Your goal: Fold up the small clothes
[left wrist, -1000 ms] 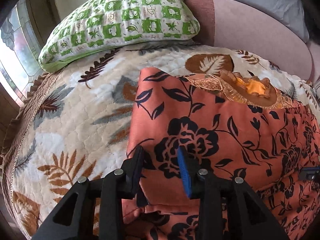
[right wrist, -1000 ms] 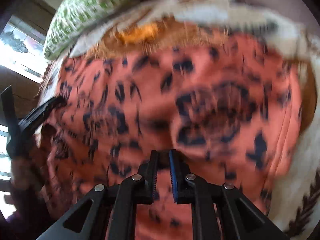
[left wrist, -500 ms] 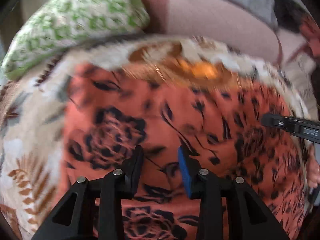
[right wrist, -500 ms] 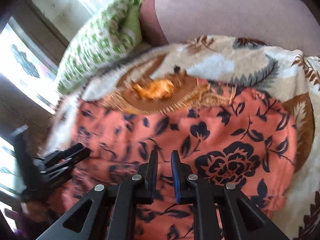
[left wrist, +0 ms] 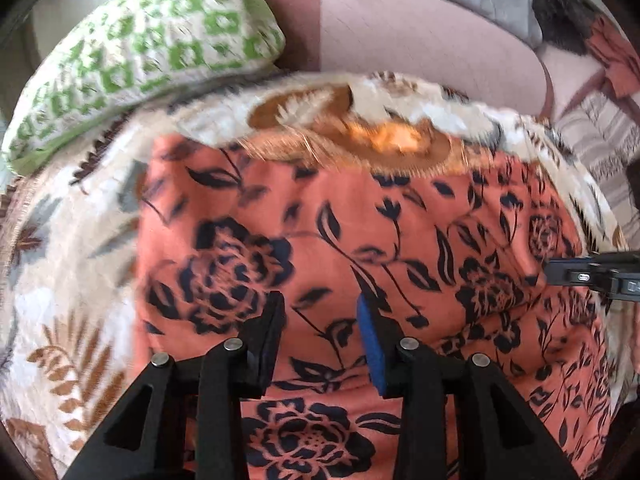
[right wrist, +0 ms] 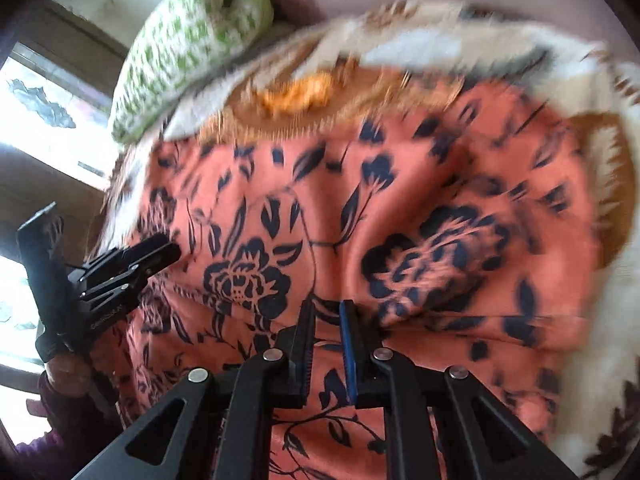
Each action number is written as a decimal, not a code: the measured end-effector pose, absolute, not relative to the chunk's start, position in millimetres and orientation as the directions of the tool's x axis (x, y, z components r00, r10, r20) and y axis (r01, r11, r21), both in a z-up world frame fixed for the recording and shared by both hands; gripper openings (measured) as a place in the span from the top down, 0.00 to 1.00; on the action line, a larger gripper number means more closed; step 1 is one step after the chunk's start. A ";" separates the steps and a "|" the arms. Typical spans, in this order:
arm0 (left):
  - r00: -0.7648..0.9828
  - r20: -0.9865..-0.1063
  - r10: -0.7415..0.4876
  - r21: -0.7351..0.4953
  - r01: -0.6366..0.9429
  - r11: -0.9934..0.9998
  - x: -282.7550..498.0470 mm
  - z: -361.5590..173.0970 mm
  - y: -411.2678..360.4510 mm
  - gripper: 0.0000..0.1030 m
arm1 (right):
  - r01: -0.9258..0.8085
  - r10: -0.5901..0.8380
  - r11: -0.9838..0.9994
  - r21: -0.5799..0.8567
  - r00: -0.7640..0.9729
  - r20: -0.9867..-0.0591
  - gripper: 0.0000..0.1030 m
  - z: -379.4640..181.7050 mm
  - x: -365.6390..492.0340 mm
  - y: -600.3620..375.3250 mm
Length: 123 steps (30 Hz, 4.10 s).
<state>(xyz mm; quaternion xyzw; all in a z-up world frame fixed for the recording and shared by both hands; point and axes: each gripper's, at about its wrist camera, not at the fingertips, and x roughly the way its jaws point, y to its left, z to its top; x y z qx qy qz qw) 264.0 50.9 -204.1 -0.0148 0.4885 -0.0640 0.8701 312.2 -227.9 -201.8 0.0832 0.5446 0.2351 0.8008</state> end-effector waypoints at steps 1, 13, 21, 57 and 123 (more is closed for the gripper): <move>0.530 -0.839 -0.125 -0.095 0.083 0.992 260.6 -197.7 54.8 0.63 | -0.289 0.467 0.877 0.383 0.330 -0.820 0.85 -191.2 305.5 -233.6; 0.627 -0.777 -0.055 -0.097 -0.033 0.995 114.9 -156.6 96.7 0.28 | -0.200 0.406 0.912 0.358 0.573 -0.712 0.31 -109.7 135.0 -314.0; 0.526 -0.849 0.050 -0.070 -0.206 0.976 16.6 -166.4 165.4 0.28 | -0.112 0.429 0.888 0.446 0.553 -0.714 0.27 -129.5 71.0 -340.9; 0.359 -0.912 -0.200 -0.266 -0.144 0.953 -28.8 -231.3 159.6 0.64 | 0.096 0.509 0.809 0.580 0.378 -0.773 0.28 -210.0 31.5 -367.3; 0.396 -0.840 -0.370 -0.451 -0.132 0.883 -23.3 -219.7 163.1 0.93 | 0.111 0.525 0.783 0.613 0.412 -0.745 0.93 -196.7 33.6 -385.6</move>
